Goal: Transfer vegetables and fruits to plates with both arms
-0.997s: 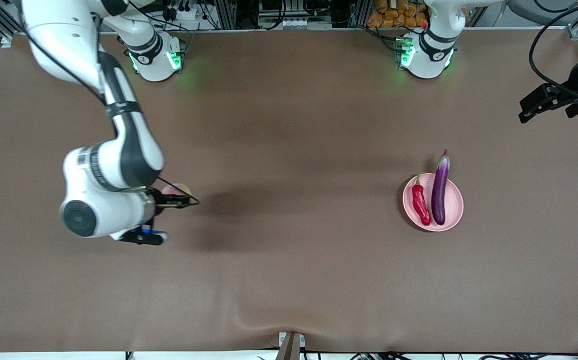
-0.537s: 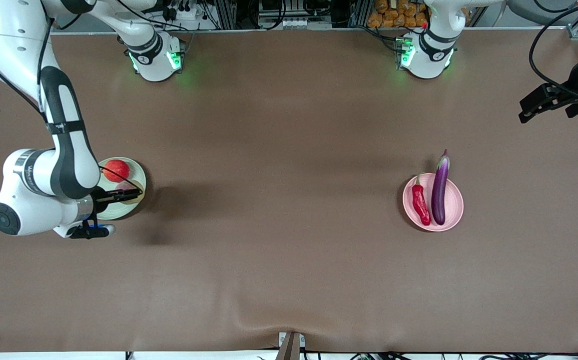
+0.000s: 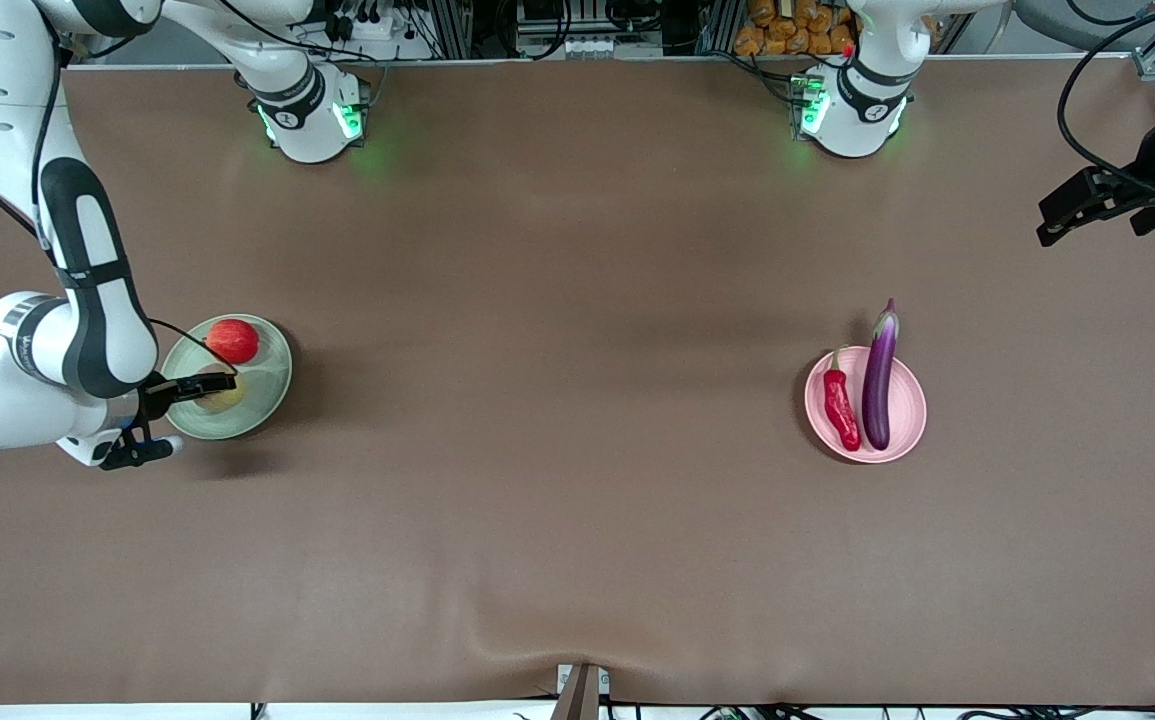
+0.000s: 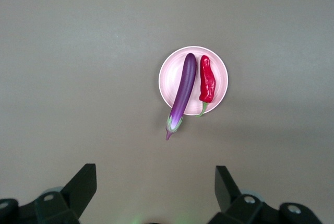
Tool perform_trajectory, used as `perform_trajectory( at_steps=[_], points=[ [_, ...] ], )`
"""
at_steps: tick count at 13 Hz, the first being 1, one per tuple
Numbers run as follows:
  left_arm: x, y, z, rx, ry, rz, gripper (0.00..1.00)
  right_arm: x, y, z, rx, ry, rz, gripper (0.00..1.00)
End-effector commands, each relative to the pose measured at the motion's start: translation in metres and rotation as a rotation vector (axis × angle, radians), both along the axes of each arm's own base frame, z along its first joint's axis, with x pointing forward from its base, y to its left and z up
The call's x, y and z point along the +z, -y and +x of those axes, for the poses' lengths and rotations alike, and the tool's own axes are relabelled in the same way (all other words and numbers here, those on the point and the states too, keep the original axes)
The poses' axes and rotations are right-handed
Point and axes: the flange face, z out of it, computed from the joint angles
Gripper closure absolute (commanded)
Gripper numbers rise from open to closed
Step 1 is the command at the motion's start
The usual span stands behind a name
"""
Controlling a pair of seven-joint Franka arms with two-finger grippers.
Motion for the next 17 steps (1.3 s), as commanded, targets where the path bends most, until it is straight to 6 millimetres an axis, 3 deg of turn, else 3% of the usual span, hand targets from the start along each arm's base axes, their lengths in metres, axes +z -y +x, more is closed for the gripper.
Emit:
perform_trajectory(
  at_steps=[1, 2, 3, 6, 7, 9, 11, 14, 15, 17],
  points=[
    [0.007, -0.001, -0.007, -0.018, 0.001, -0.019, 0.0, -0.006, -0.006, 0.002, 0.032, 0.019, 0.002, 0.78],
    [0.008, -0.001, -0.007, -0.018, 0.004, -0.021, 0.0, -0.02, -0.003, 0.0, 0.03, 0.004, 0.008, 0.46],
    [0.01, 0.0, -0.008, -0.019, 0.009, -0.022, 0.0, -0.02, -0.004, 0.0, 0.046, 0.006, 0.016, 0.03],
    [0.011, 0.0, -0.007, -0.019, 0.012, -0.026, 0.0, -0.011, -0.008, 0.004, 0.084, 0.014, 0.034, 0.0],
    [0.012, -0.001, -0.008, -0.017, 0.012, -0.027, 0.0, 0.0, -0.011, 0.01, 0.084, 0.006, 0.045, 0.0],
    [0.017, -0.001, -0.012, -0.016, 0.021, -0.028, 0.0, 0.054, -0.017, 0.03, 0.112, -0.012, 0.071, 0.0],
    [0.024, -0.002, -0.017, -0.015, 0.033, -0.027, 0.0, 0.13, -0.027, 0.052, 0.149, -0.006, 0.084, 0.0],
    [0.022, -0.003, -0.018, -0.013, 0.021, -0.027, 0.0, 0.209, -0.046, 0.071, 0.198, 0.134, 0.058, 0.0],
    [0.023, -0.005, -0.018, -0.011, 0.023, -0.028, 0.0, 0.233, -0.054, 0.076, 0.214, 0.176, 0.043, 0.0],
    [0.023, -0.006, -0.018, -0.013, 0.024, -0.028, 0.0, 0.259, -0.056, 0.073, 0.216, 0.2, 0.04, 0.0]
  ],
)
